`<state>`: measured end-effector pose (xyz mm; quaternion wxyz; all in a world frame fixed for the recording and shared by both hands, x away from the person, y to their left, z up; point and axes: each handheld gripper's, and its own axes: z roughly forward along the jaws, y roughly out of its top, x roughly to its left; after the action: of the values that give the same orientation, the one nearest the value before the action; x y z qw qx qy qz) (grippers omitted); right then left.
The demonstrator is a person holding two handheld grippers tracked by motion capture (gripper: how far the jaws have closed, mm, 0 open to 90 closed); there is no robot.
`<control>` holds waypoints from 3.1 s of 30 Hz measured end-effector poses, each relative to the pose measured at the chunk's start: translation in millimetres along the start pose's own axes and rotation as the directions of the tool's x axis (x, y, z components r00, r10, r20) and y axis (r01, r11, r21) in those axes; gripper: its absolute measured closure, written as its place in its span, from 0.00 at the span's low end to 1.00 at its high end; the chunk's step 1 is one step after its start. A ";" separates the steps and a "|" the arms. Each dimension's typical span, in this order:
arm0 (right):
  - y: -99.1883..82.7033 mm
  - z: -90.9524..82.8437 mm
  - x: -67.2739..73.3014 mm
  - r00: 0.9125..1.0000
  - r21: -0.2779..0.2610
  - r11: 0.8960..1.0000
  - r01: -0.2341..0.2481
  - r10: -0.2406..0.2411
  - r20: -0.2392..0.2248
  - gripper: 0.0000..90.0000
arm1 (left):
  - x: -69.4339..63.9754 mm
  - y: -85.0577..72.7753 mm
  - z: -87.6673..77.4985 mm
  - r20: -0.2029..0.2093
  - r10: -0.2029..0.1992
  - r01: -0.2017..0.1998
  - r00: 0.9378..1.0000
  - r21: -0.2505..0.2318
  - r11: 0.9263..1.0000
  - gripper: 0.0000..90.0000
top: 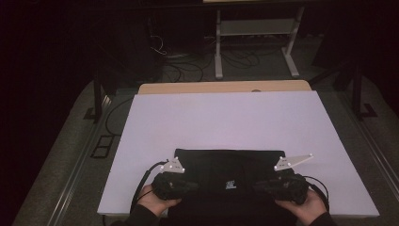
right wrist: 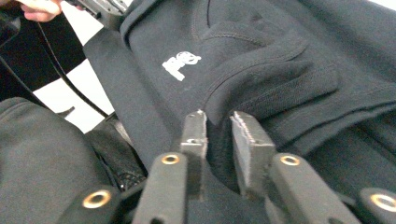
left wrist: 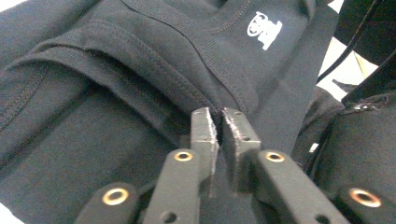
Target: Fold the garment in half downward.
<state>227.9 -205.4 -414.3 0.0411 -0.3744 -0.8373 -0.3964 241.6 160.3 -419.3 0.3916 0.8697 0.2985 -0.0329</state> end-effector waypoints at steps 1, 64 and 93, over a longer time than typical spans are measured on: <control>-0.4 -0.9 -0.5 1.000 -0.003 1.000 -0.007 0.007 -0.001 0.74 | -0.2 -0.3 -0.4 -0.002 -0.003 0.003 1.000 -0.003 1.000 0.86; 32.7 -66.9 -68.9 0.986 -0.118 0.991 0.063 -0.044 0.158 0.00 | 65.5 35.6 -46.4 -0.083 0.097 -0.102 0.992 -0.066 0.993 0.00; 42.7 -45.4 -86.6 0.986 -0.071 0.995 0.070 -0.058 0.159 0.00 | 95.3 43.0 -25.1 -0.077 0.052 -0.054 0.996 -0.029 0.998 0.00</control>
<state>307.7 -271.1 -387.9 -0.0519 -0.3788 -0.8337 -0.3985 338.7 202.7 -401.3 0.3943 0.8717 0.2907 0.0155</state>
